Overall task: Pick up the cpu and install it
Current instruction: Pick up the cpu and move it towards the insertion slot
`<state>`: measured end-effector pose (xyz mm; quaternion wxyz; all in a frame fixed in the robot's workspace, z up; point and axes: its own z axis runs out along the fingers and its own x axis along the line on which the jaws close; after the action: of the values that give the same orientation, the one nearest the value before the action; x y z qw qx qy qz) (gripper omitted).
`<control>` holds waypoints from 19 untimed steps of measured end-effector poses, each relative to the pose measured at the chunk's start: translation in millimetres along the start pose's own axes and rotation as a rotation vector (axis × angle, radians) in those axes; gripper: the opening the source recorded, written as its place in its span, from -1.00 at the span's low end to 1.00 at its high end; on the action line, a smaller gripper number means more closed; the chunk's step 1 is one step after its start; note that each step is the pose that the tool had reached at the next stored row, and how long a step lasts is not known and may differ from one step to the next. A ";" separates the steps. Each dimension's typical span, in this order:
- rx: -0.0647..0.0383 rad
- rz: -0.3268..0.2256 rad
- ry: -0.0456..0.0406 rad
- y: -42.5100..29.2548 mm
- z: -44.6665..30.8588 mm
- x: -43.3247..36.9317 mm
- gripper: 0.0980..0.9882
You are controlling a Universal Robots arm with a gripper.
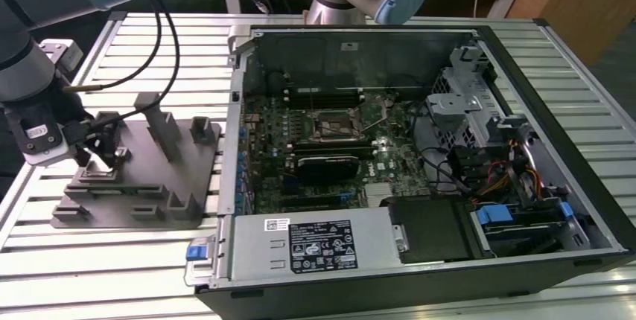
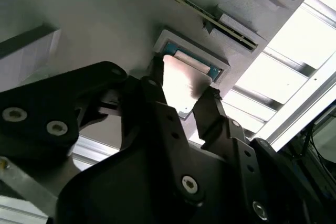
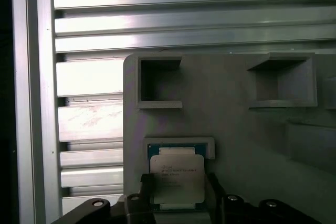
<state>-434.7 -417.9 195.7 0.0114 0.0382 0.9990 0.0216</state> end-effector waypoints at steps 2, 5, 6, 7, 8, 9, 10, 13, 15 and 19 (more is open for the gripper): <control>0.000 0.000 0.0000 0.0 0.1 0.0 -0.04; 0.000 0.000 0.0000 0.0 0.2 0.1 0.23; 0.000 0.000 0.0000 0.0 0.2 0.0 0.23; 0.000 -0.002 -0.0001 0.0 0.7 0.0 0.23; 0.000 -0.006 0.0000 0.0 1.1 0.1 0.23; 0.000 -0.012 0.0003 0.0 1.7 0.1 0.23; 0.000 -0.016 0.0006 -0.1 2.4 0.1 0.23; 0.000 -0.023 0.0010 -0.2 4.5 0.2 0.23; -0.001 -0.026 0.0012 -0.3 6.1 0.2 0.23; -0.001 -0.028 0.0013 -0.4 9.8 0.3 0.23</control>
<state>-434.8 -417.9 186.0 0.0111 0.0240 0.9994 0.0217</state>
